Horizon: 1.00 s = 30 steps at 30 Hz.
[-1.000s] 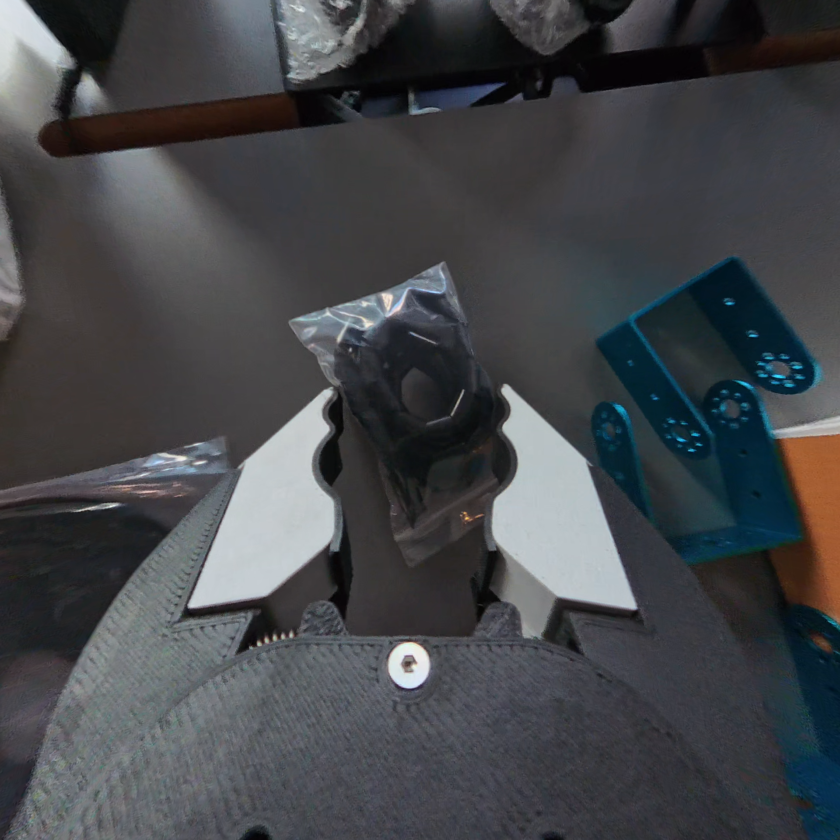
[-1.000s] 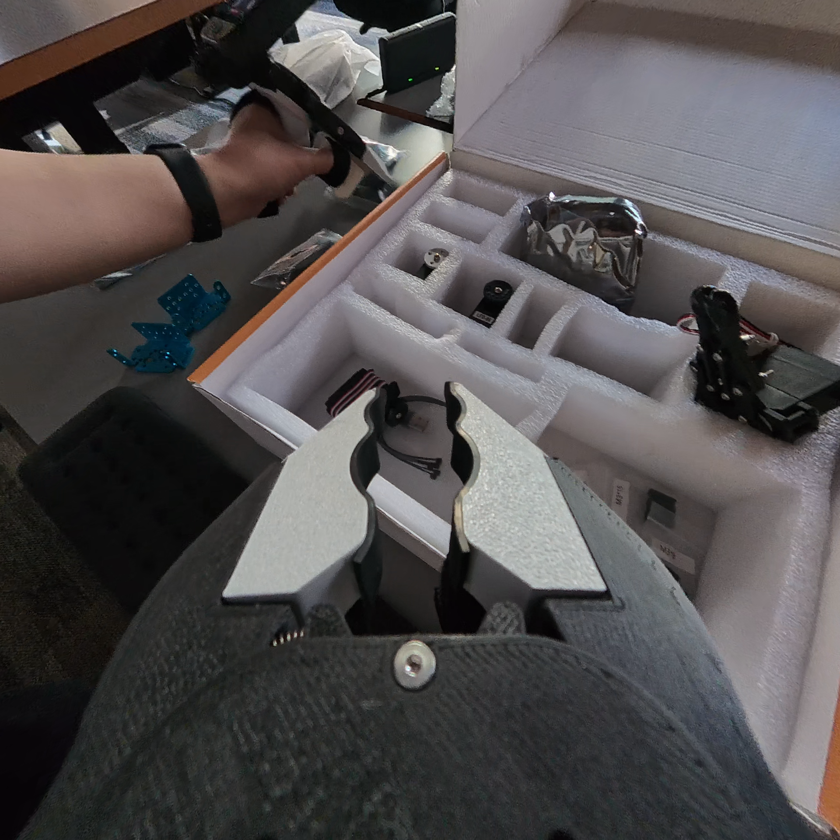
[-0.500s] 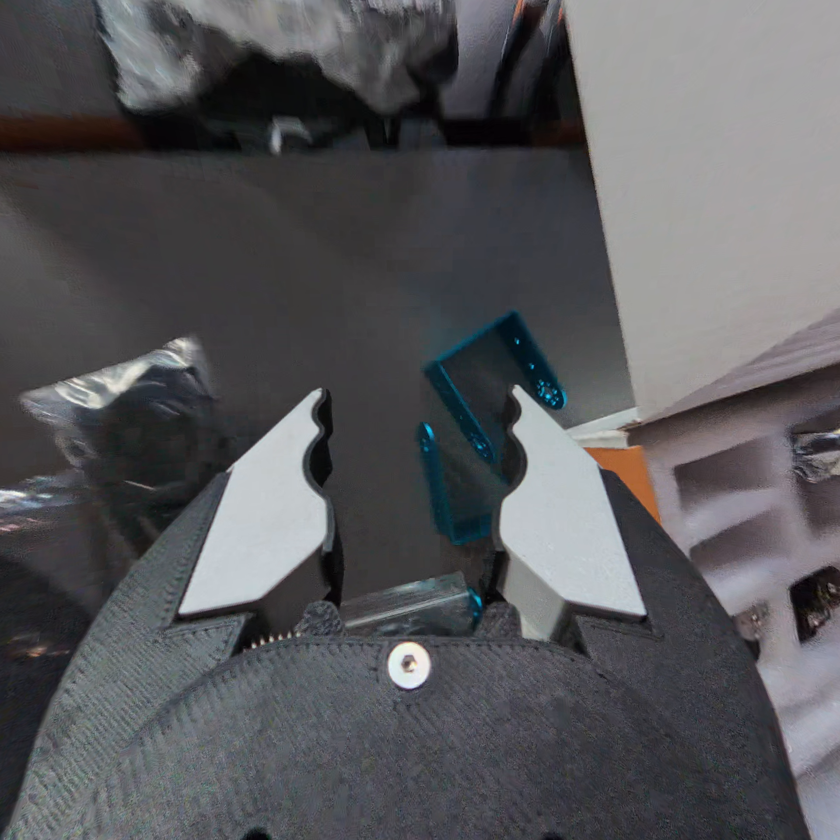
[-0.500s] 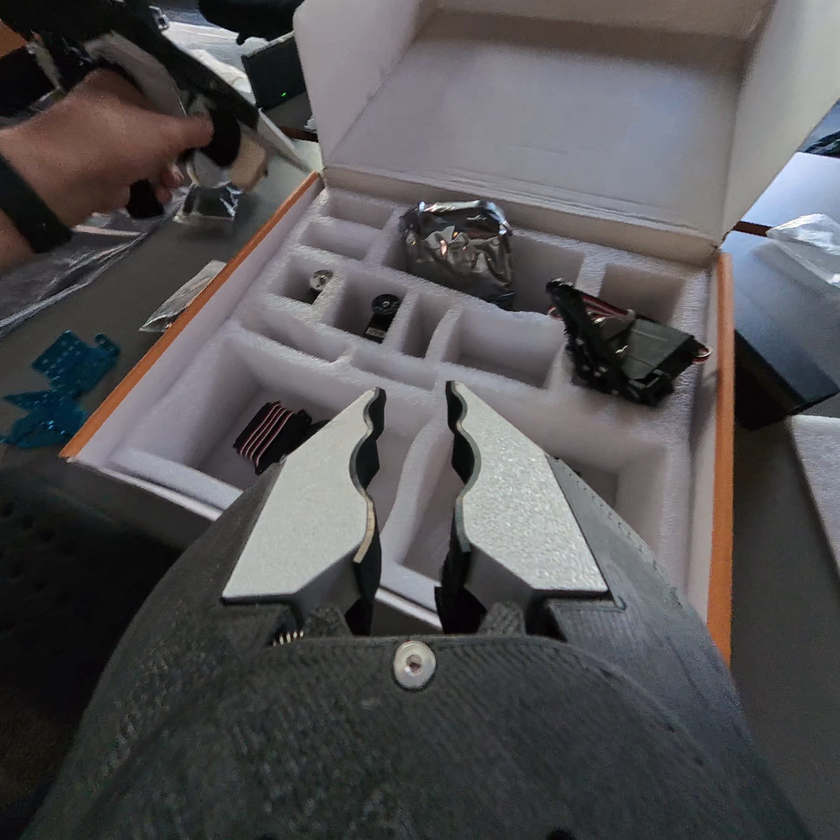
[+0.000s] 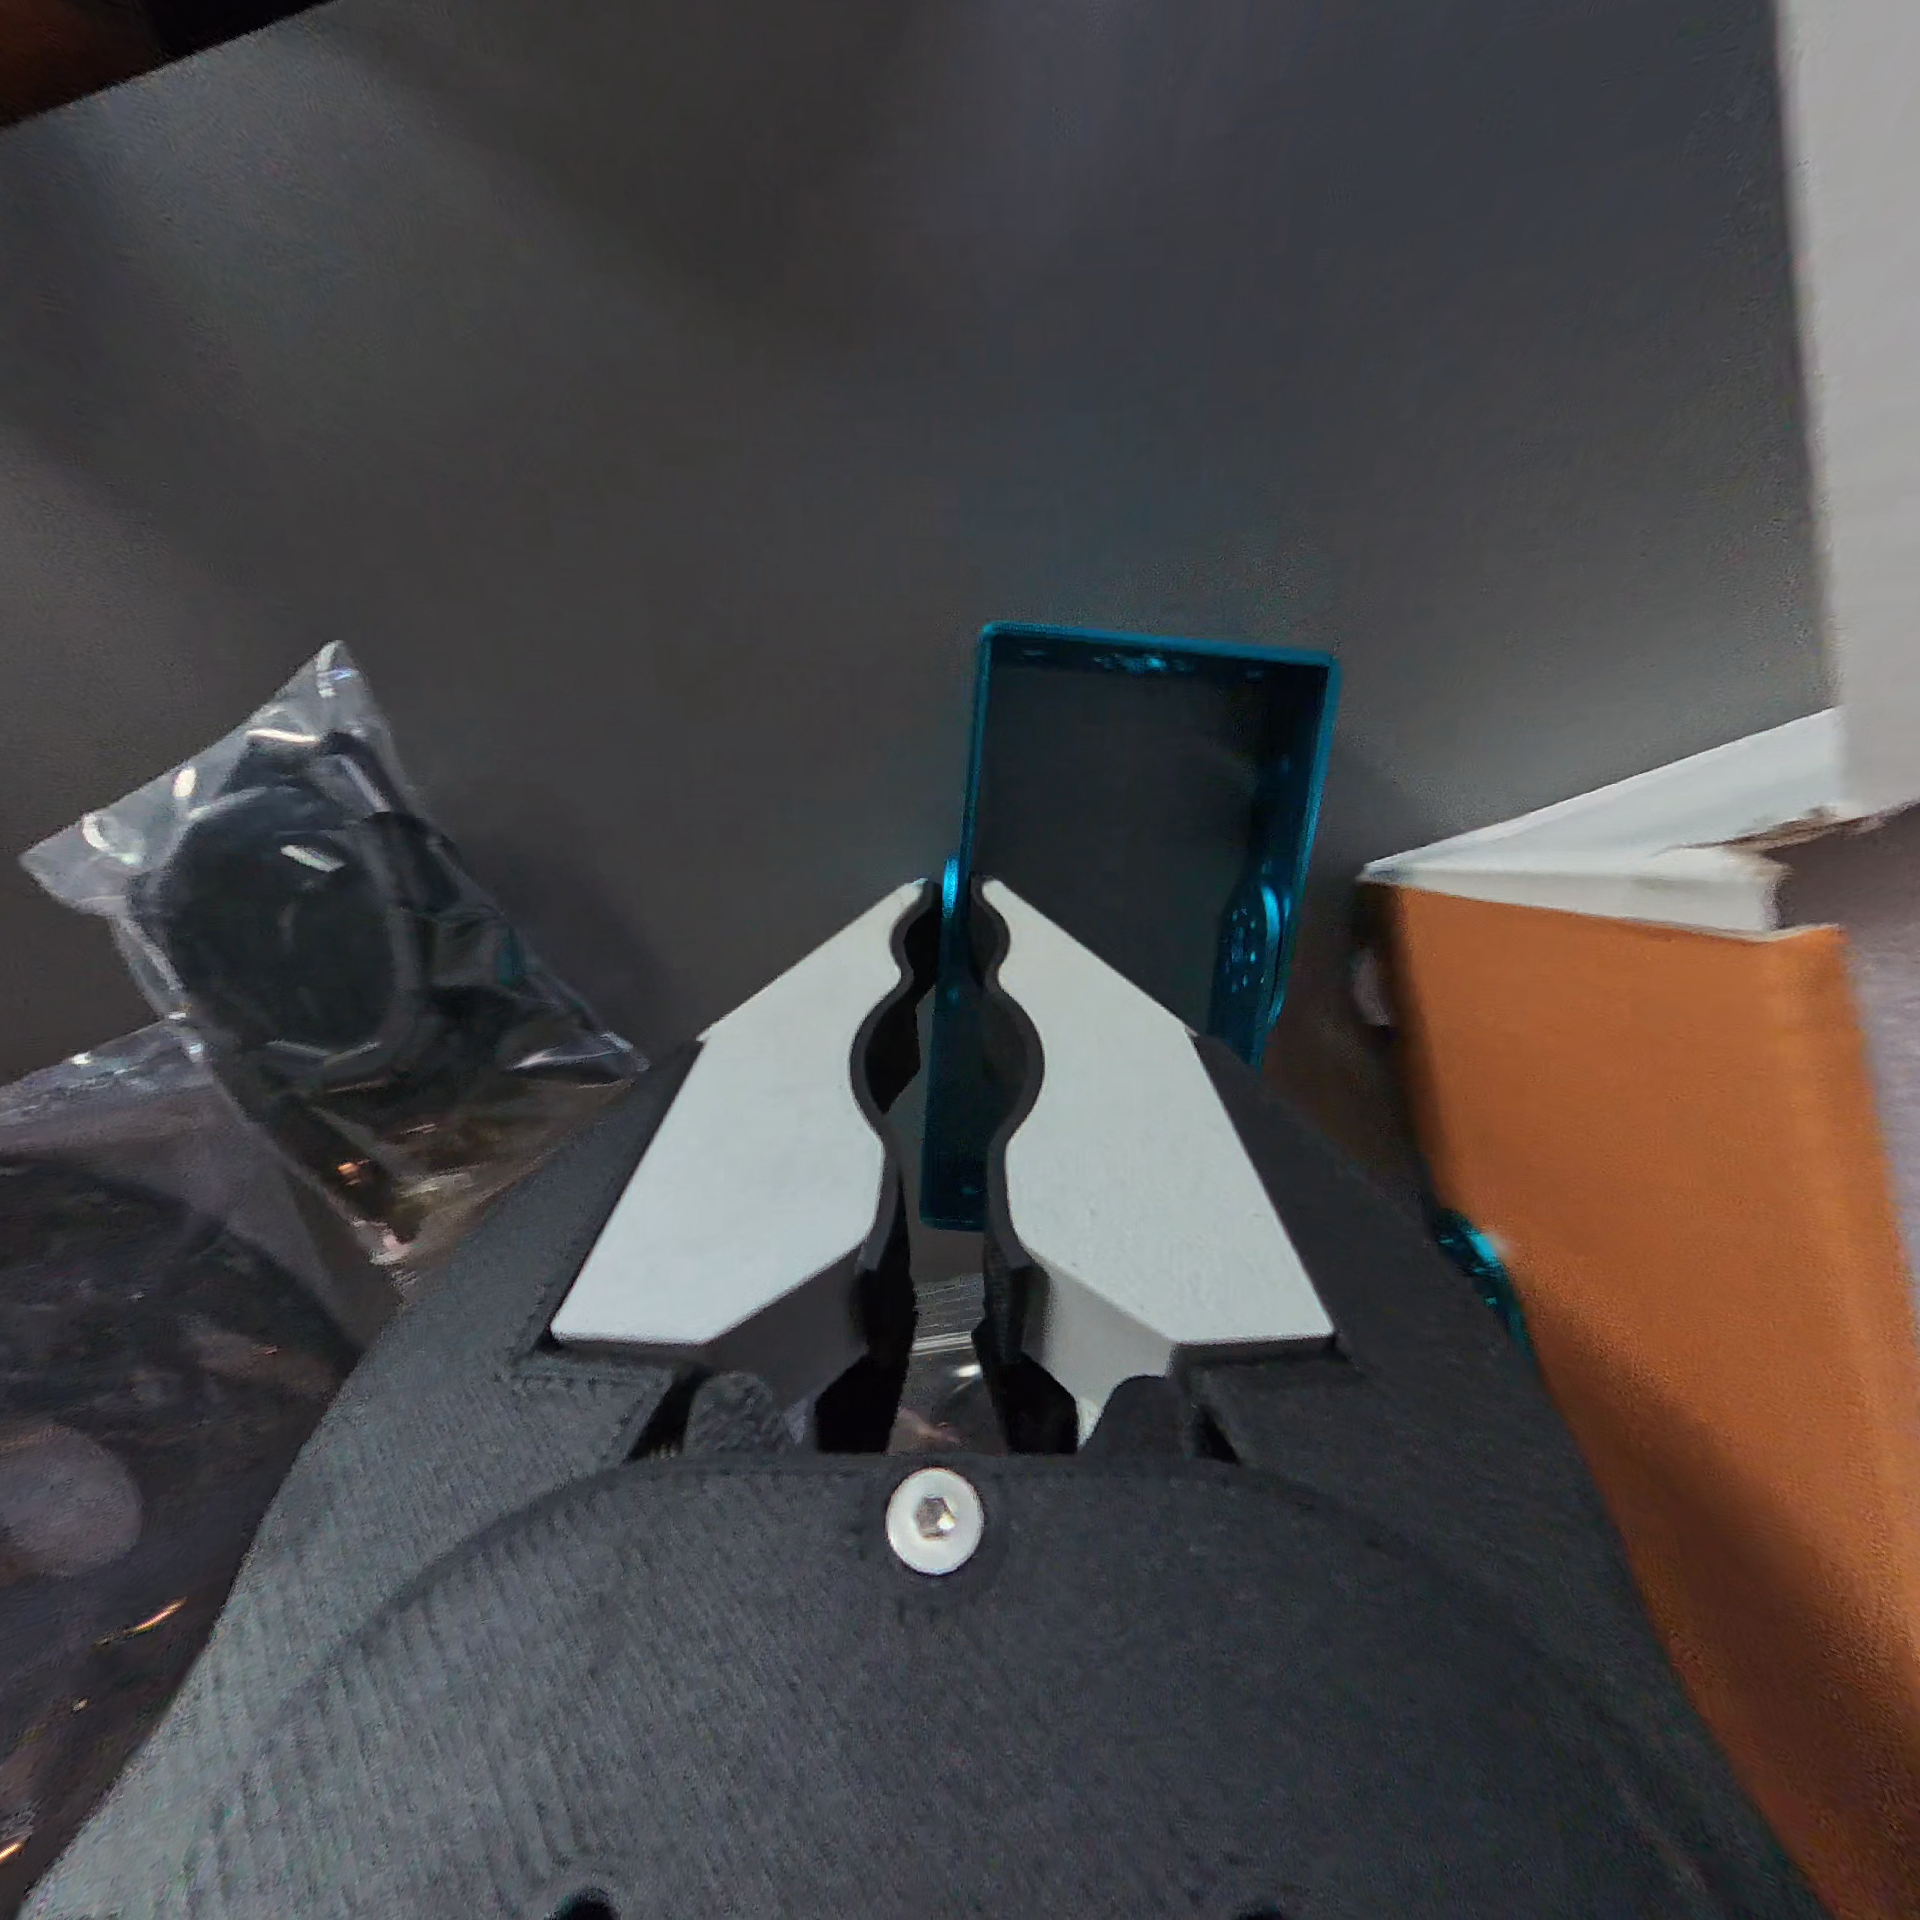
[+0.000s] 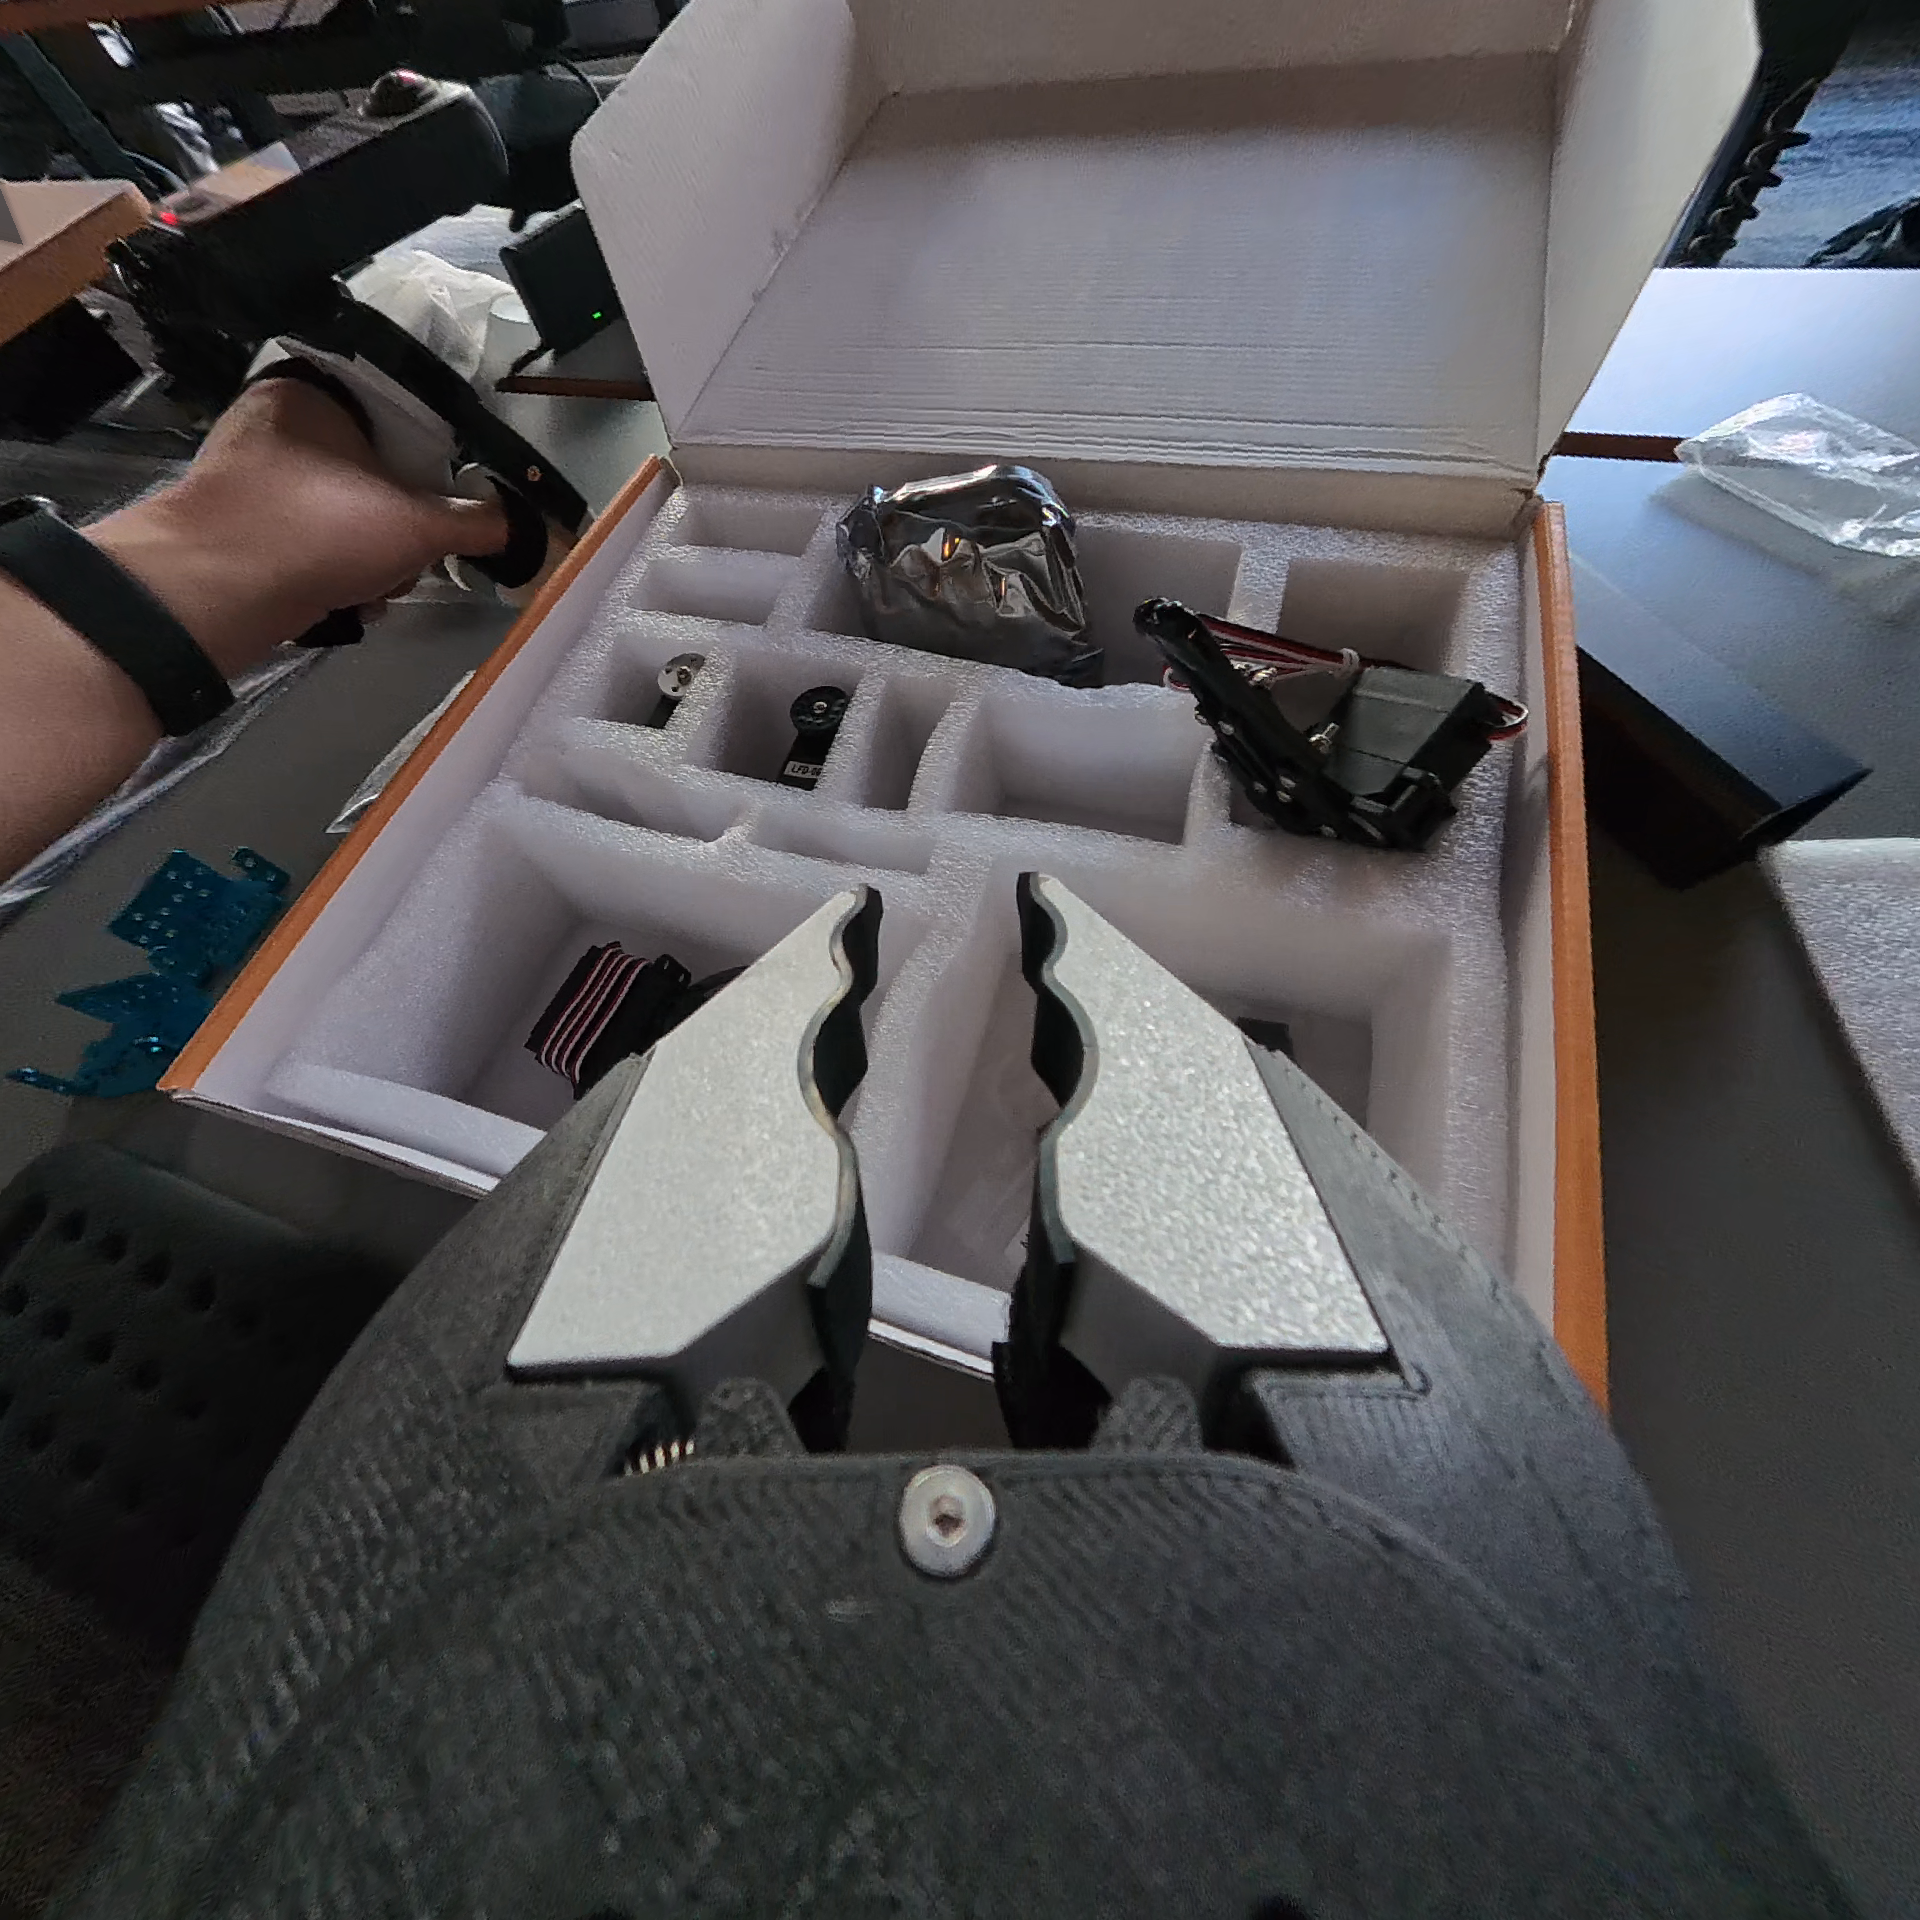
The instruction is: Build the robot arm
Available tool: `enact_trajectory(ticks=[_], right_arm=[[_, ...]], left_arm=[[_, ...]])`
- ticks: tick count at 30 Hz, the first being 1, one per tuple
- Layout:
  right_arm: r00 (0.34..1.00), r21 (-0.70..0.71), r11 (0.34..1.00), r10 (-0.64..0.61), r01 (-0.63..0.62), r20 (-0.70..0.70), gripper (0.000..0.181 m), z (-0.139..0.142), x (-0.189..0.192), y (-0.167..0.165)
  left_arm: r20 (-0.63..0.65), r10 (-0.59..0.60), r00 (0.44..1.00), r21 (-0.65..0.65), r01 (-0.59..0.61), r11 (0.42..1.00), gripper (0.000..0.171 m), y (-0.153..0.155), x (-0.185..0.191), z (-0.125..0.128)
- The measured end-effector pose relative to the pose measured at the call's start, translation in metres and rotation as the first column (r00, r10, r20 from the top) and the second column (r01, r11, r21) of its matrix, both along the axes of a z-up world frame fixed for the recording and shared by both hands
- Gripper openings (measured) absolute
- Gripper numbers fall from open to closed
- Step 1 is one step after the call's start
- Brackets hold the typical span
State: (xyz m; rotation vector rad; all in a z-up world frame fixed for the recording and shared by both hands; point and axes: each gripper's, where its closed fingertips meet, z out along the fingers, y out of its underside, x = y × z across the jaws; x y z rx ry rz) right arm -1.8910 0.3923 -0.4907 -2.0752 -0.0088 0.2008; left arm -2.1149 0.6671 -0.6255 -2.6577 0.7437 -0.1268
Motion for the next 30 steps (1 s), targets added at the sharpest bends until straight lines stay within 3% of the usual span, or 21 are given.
enact_trajectory(ticks=[4, 7, 9, 10, 12, 13, 15, 18, 21, 23, 27, 30], right_arm=[[0.998, 0.033, 0.997, 0.065, -0.065, 0.011, 0.025, 0.008, 0.002, 0.012], [0.972, 0.073, 0.970, 0.232, -0.233, 0.027, 0.026, 0.029, -0.007, 0.047], [0.924, 0.024, 0.924, 0.380, -0.381, 0.050, 0.046, 0.032, -0.013, 0.082], [0.889, -0.031, 0.892, 0.452, -0.451, 0.071, 0.054, 0.026, -0.013, 0.101], [0.801, -0.163, 0.802, 0.592, -0.575, 0.085, 0.055, 0.002, -0.014, 0.132], [0.773, -0.226, 0.774, 0.624, -0.592, 0.113, 0.056, -0.011, -0.009, 0.148], [0.714, -0.327, 0.706, 0.690, -0.628, 0.120, 0.053, -0.036, -0.007, 0.167], [0.637, -0.474, 0.606, 0.762, -0.639, 0.116, 0.043, -0.067, -0.007, 0.170], [0.578, -0.404, 0.639, 0.768, -0.655, 0.277, 0.030, -0.047, -0.004, 0.180], [0.621, -0.353, 0.682, 0.730, -0.640, 0.286, 0.028, -0.023, 0.008, 0.186], [0.715, -0.272, 0.730, 0.678, -0.627, 0.171, 0.026, 0.022, 0.037, 0.187], [0.702, -0.300, 0.689, 0.707, -0.659, 0.083, 0.027, 0.017, 0.034, 0.177]], left_arm=[[-0.053, 0.041, 0.998, 0.043, -0.039, 0.998, 0.003, 0.017, -0.042, 0.000], [-0.076, 0.085, 0.994, 0.047, -0.081, 0.996, 0.004, 0.029, -0.076, 0.000], [-0.078, 0.086, 0.993, 0.044, -0.082, 0.996, 0.004, 0.034, -0.089, 0.001], [-0.061, 0.091, 0.994, 0.026, -0.090, 0.996, 0.007, 0.032, -0.092, 0.001], [-0.019, 0.113, 0.993, 0.017, -0.113, 0.994, 0.038, 0.028, -0.094, 0.008], [-0.006, 0.121, 0.993, 0.042, -0.121, 0.992, 0.043, 0.025, -0.097, 0.016], [0.007, 0.130, 0.991, 0.103, -0.130, 0.986, 0.044, 0.013, -0.102, 0.032], [0.067, 0.133, 0.989, 0.147, -0.142, 0.979, 0.041, -0.018, -0.102, 0.050], [0.116, 0.122, 0.986, 0.158, -0.139, 0.978, 0.037, -0.050, -0.101, 0.058], [0.113, 0.119, 0.986, 0.166, -0.137, 0.976, 0.036, -0.064, -0.107, 0.060], [0.148, 0.141, 0.979, 0.152, -0.163, 0.975, 0.034, -0.078, -0.117, 0.065], [0.233, 0.153, 0.960, 0.128, -0.187, 0.974, 0.032, -0.079, -0.107, 0.071]])
